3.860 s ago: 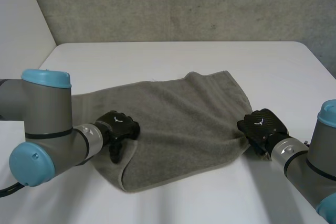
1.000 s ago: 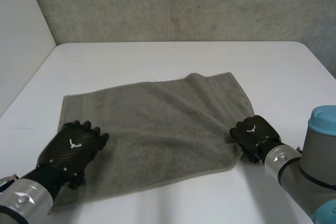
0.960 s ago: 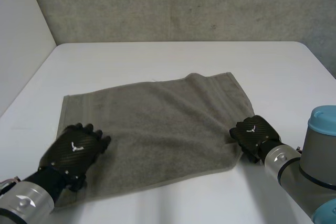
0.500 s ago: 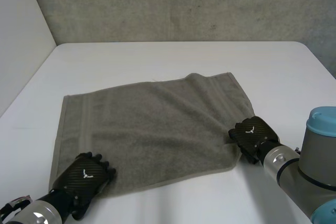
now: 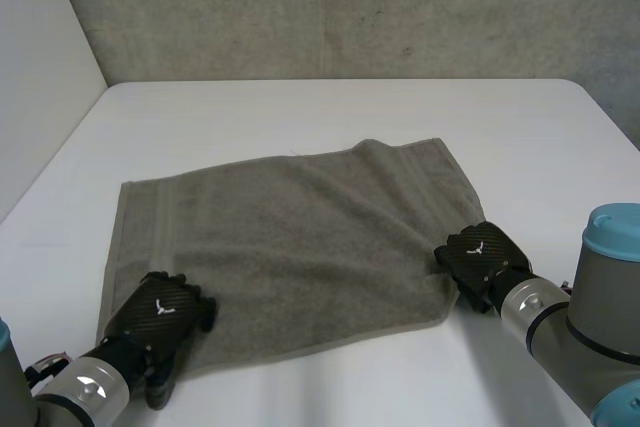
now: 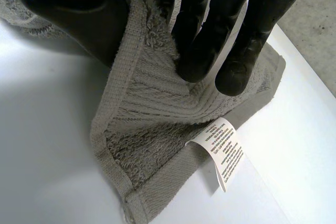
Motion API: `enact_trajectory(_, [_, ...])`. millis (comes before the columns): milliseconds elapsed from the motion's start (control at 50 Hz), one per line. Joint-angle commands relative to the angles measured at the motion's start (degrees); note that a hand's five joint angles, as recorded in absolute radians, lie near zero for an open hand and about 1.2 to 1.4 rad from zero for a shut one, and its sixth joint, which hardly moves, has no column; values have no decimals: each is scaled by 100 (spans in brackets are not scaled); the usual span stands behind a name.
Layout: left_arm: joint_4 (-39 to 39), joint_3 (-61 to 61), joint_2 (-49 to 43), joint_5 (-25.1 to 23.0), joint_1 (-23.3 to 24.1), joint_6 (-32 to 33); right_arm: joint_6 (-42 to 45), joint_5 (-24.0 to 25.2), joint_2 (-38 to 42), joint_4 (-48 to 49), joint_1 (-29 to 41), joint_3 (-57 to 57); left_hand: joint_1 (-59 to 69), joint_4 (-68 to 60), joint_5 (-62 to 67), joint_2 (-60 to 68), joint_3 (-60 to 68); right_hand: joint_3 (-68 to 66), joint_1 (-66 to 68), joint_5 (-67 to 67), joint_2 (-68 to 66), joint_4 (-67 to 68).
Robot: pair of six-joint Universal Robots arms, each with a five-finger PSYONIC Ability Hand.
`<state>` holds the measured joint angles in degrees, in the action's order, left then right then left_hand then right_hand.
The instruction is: Fold the towel.
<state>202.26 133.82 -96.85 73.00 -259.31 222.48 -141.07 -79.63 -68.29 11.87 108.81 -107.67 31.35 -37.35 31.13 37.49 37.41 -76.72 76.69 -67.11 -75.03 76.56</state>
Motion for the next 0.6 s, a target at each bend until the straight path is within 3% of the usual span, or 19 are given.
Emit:
enact_trajectory(20, [190, -14, -18, 3, 12, -117, 0, 0, 0, 0, 0, -9, 308, 292, -670, -305, -297, -328, 331, -289, -497, 344])
enact_trajectory(460, [560, -216, -80, 232, 38, -223, 211, -53, 61, -9, 9, -35, 880, -280, -98, 267, 275, -328, 331, -289, -497, 344])
enact_trajectory(520, [648, -233, -80, 311, 47, -346, 211, -62, 61, 0, 0, -26, 1604, -1003, 626, 990, 998, -328, 331, -289, -497, 344])
enact_trajectory(560, [692, -268, -71, 346, 47, -477, 202, -62, 61, 0, -9, -18, 3277, -2677, 2299, 2663, 2671, -328, 331, -289, -497, 344])
enact_trajectory(600, [692, -277, -63, 355, 56, -539, 176, -62, 26, 0, -62, 9, 3969, -3368, 2990, 3355, 3363, -328, 331, -289, -497, 344])
